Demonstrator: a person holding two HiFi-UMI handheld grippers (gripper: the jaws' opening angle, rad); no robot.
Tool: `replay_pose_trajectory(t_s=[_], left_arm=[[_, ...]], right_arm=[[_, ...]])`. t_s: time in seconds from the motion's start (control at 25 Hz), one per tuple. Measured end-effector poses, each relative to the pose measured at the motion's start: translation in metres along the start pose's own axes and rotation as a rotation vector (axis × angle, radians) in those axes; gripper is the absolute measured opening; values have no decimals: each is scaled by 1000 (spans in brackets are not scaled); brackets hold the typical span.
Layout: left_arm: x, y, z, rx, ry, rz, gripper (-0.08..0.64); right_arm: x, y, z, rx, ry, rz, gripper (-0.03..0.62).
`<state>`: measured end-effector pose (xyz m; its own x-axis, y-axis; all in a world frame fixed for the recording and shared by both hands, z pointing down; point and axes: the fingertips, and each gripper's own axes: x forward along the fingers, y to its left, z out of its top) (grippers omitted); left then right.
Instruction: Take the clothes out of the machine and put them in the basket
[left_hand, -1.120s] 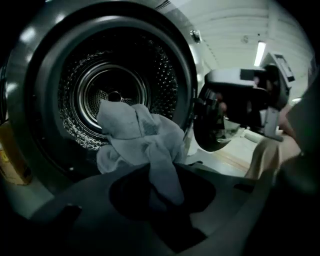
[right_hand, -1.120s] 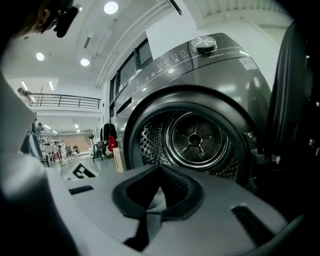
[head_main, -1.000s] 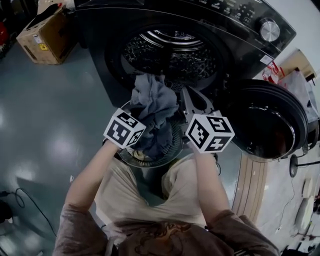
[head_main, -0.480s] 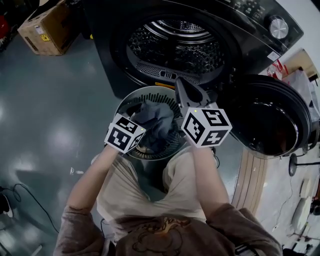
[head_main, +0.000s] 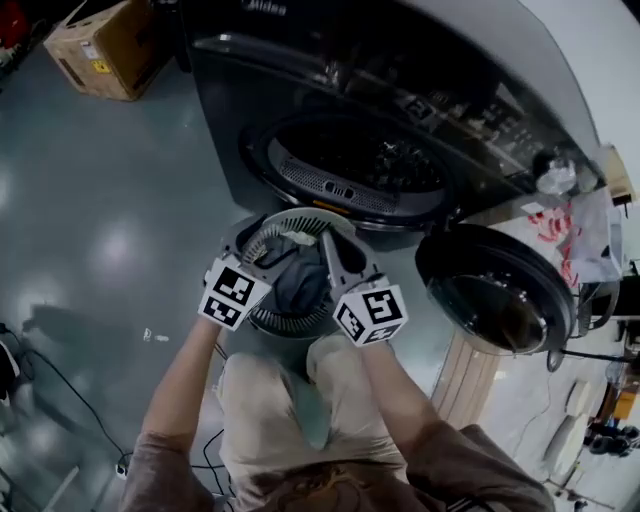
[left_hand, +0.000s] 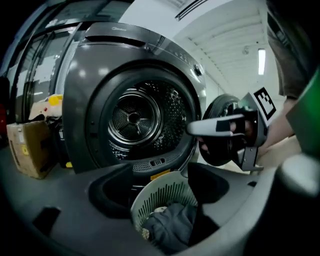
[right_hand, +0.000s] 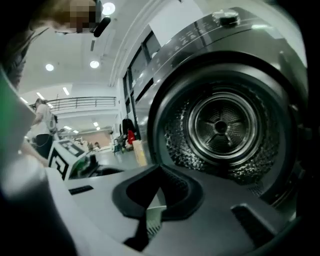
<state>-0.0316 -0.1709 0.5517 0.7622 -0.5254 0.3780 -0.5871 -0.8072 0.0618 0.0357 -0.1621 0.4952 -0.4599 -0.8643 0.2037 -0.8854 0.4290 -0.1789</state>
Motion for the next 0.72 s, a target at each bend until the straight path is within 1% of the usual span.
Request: replay_pose_trajectory(t_s=[0.04, 0.12, 0.2, 0.36, 0.56, 0.72], left_arm=[[-11, -1, 10, -28, 3, 6, 350], [-31, -6, 43, -75, 4, 13, 350], [-52, -15, 90, -108, -1, 14, 350], [-107, -33, 192, -185, -40, 41, 351], [-168, -42, 311, -225, -79, 107, 351], [-202, -53, 394, -261, -124, 149, 350]], right_arm=[[-5, 10, 7, -18, 46, 31, -3], [-19, 21, 37, -70, 115, 68, -3], [-35, 22, 78, -100, 149, 68, -3], [-72, 24, 170, -57, 163, 45, -2], [-111, 43, 280, -32, 158, 90, -2], [-134, 50, 358, -11, 140, 130, -2]])
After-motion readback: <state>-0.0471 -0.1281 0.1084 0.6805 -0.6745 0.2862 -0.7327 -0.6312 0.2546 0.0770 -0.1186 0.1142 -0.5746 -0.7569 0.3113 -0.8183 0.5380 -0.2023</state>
